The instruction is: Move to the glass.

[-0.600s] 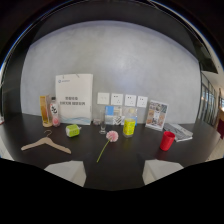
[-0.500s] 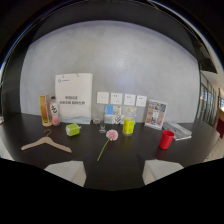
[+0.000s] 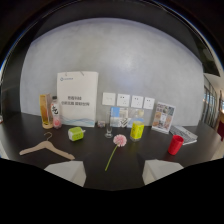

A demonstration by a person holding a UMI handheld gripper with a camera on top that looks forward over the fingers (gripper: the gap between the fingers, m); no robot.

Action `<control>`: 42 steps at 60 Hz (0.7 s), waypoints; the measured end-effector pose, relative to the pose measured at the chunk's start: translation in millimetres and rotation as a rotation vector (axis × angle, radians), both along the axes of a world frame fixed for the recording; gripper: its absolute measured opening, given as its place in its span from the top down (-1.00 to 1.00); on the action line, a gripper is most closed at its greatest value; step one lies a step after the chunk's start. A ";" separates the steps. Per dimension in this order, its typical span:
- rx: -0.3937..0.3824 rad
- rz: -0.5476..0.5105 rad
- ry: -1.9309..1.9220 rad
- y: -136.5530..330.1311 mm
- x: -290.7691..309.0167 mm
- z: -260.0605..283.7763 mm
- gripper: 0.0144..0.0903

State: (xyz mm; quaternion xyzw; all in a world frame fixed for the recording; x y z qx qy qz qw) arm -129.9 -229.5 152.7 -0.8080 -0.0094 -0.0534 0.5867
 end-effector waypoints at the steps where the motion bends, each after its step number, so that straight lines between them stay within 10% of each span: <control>1: 0.001 0.002 0.000 5.8 -0.7 -0.7 -0.88; 42: -0.096 -0.003 0.029 273.4 13.7 -51.9 -0.87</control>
